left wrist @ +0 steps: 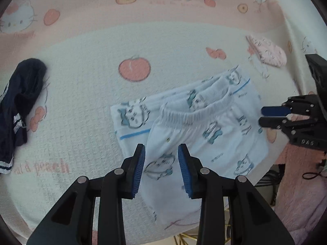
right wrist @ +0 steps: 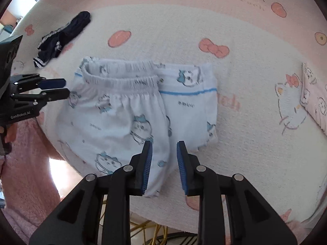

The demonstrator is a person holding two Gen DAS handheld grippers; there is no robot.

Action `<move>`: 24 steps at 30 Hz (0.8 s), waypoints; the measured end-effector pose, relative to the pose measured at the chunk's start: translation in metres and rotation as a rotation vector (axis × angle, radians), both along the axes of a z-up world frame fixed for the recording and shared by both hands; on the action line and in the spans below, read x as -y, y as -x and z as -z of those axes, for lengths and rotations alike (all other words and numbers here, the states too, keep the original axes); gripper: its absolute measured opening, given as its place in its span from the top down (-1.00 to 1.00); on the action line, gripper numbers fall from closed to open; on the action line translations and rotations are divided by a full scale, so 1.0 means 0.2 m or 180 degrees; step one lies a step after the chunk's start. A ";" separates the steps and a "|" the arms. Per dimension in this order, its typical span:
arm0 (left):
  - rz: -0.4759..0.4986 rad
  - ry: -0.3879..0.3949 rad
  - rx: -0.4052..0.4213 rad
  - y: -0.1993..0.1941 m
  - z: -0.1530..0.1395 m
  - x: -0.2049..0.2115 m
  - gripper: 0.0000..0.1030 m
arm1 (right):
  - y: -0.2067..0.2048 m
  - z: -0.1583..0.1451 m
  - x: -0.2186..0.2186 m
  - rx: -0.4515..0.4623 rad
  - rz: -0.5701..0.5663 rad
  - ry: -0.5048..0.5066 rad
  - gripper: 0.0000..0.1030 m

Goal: Fold clothes

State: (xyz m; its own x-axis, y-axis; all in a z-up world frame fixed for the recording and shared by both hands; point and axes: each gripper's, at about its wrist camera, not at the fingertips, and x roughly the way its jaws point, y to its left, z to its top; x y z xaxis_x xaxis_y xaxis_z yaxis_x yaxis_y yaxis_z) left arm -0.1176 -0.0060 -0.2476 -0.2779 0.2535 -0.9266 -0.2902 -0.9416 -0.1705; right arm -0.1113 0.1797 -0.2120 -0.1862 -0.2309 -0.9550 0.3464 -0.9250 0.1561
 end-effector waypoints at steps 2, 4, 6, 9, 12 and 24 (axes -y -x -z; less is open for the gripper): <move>0.0042 -0.0024 -0.0061 0.04 0.03 -0.06 0.32 | 0.04 0.01 0.09 -0.0027 -0.0071 0.0032 0.51; 0.0047 -0.0036 -0.0023 0.09 0.07 -0.09 0.32 | 0.08 0.06 0.19 0.0040 -0.0134 0.0079 0.51; 0.0030 0.0031 0.0059 0.12 0.13 -0.08 0.32 | 0.10 0.12 0.23 0.0105 -0.0199 0.0015 0.51; -0.0034 0.0108 0.0200 0.14 0.17 0.00 0.26 | 0.12 0.16 0.20 0.0118 -0.0273 -0.0009 0.51; -0.0056 0.0215 0.0307 0.13 0.17 0.09 0.26 | 0.12 0.13 0.11 0.0138 -0.0313 -0.0170 0.51; -0.0029 0.0034 0.0101 0.19 0.16 -0.07 0.21 | 0.20 0.15 0.22 0.0017 -0.0086 0.0028 0.36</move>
State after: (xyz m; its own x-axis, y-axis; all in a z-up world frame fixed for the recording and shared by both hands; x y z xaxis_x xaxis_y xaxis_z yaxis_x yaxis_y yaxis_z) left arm -0.1558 0.0083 -0.2797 -0.2507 0.2412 -0.9375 -0.2761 -0.9461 -0.1695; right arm -0.1508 0.1364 -0.2426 -0.1746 -0.2440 -0.9539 0.3705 -0.9139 0.1660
